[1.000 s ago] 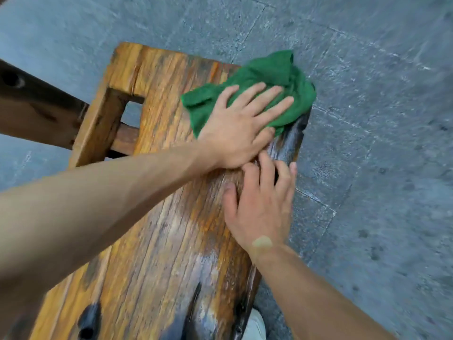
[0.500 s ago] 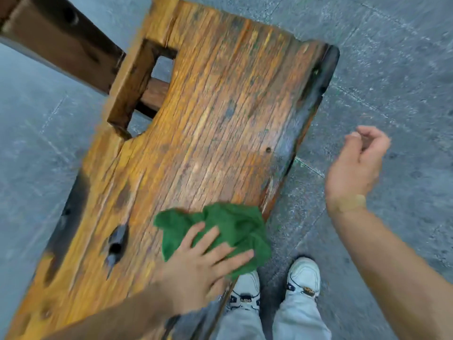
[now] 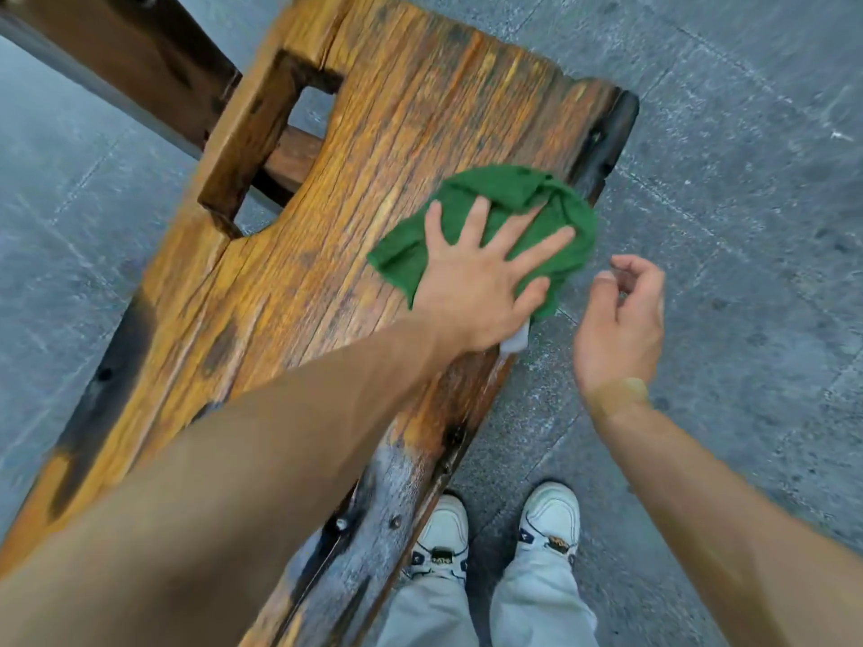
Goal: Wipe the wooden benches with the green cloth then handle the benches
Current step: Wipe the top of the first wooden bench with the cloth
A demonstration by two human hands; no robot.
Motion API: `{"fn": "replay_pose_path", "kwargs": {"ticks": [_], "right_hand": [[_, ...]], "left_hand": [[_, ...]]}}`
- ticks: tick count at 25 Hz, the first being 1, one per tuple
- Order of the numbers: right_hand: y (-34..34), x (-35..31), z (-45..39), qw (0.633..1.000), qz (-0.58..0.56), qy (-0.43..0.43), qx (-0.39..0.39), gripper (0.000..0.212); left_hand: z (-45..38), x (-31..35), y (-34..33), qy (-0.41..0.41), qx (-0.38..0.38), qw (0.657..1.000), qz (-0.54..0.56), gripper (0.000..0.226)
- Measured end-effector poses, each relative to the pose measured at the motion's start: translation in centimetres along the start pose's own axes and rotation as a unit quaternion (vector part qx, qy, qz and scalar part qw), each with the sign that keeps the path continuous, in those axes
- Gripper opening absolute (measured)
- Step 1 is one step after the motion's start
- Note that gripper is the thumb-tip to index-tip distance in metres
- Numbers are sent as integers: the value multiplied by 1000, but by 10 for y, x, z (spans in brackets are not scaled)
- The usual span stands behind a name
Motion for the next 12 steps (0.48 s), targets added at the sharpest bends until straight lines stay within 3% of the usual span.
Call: {"fn": "replay_pose_path", "kwargs": {"ticks": [3,5,8,12], "right_hand": [[10,-7,-5,999,44,20,0,26],[8,-14,-1,998,59,31,3,27],[4,-30,9,998,51,34,17,30],[-30,-46,42,997,51,49,-35,32]], "left_hand": [[-61,-10,7,36,-36,999,3,56],[-34,-8,3,20,-12,1000,-7,57],[101,15,-26,-34,18,999,15,58],[339,37,-91,-54,-109,992,-26,59]]}}
Point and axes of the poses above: each hand's wrist, its own z-axis away from the middle knuckle, its own y-axis out of the back of the hand, x = y × z, the point moved 9 cm from there along -z, towards the middle knuckle, and after that the axes turned 5 degrees about -y, right-handed, at the moved point
